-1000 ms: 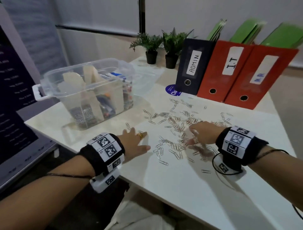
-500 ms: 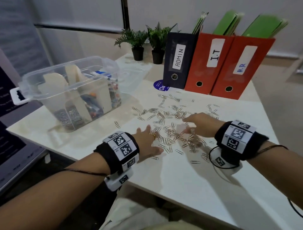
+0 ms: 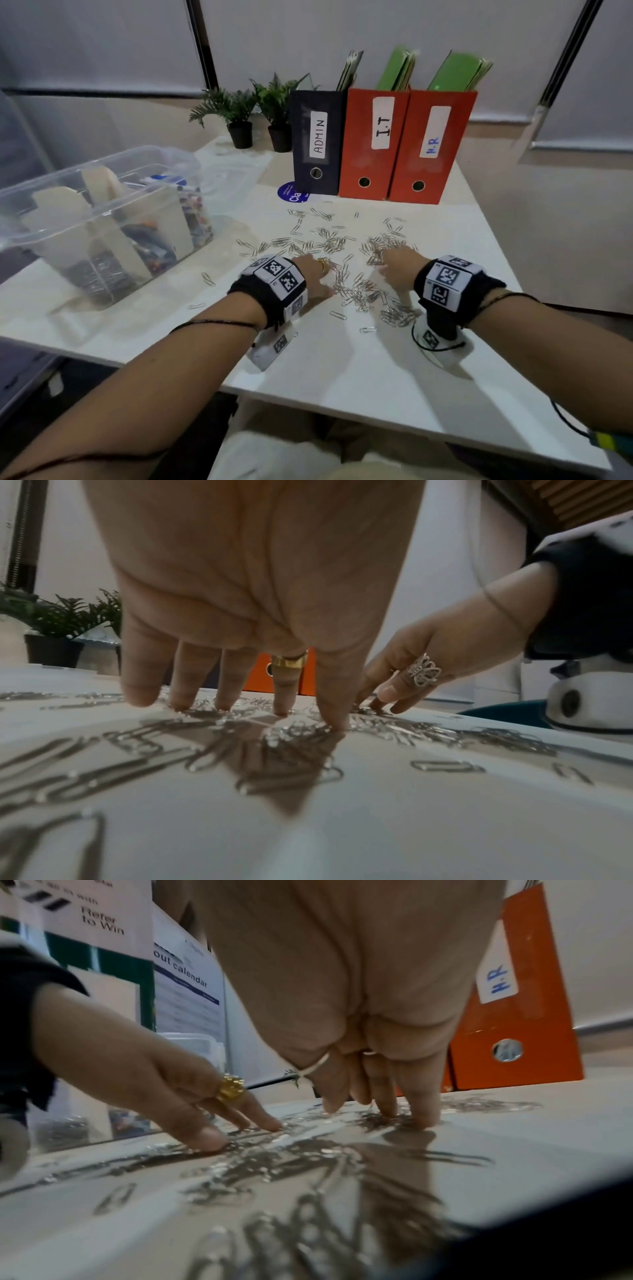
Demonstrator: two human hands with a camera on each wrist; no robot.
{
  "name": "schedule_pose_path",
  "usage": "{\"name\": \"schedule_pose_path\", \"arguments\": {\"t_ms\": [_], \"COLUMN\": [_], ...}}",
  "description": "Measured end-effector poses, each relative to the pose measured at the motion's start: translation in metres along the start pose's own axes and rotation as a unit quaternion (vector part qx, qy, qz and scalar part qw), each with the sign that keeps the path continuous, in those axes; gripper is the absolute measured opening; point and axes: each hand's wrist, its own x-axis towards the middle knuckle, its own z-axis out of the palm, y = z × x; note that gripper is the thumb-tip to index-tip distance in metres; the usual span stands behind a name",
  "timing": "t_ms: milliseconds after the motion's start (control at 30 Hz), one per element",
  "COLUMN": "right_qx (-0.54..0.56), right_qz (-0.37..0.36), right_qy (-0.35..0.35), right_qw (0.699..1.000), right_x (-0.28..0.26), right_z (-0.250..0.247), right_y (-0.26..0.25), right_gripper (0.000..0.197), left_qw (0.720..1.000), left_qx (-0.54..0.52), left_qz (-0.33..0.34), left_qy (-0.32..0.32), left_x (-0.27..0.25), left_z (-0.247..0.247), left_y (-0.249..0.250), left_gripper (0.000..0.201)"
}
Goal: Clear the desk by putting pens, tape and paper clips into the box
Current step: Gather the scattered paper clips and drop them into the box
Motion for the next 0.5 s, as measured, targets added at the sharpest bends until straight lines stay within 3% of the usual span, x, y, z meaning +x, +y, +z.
{"name": "schedule_pose_path", "arguments": {"t_ms": [67, 200, 367, 500], "right_qx": [0.02, 0.066, 0.07, 0.09], "right_qz": [-0.028, -0.034, -0.046, -0.085], "right_qy": [0.024, 0.095, 0.07, 0.077], "right_qw": [0.999, 0.993, 0.994, 0.989], "right_x": [0.006, 0.011, 0.02, 0.023], "right_z": [0.002, -0.008, -0.012, -0.004], "right_y": [-0.012, 0.002, 0.017, 0.005], "right_gripper": [0.025, 0.047, 0.048, 0.042], "left_qw": [0.999, 0.993, 0.983, 0.979], "left_qx": [-0.041, -0.082, -0.12, -0.149], "left_qz": [0.006, -0.005, -0.03, 0.036], "left_qy": [0.022, 0.08, 0.132, 0.132], "left_x": [0.001, 0.006, 0.013, 0.02], "left_z": [-0.004, -0.005, -0.009, -0.013], "left_y": [0.0, -0.01, -0.014, 0.004], "left_gripper": [0.058, 0.051, 0.064, 0.049]}}
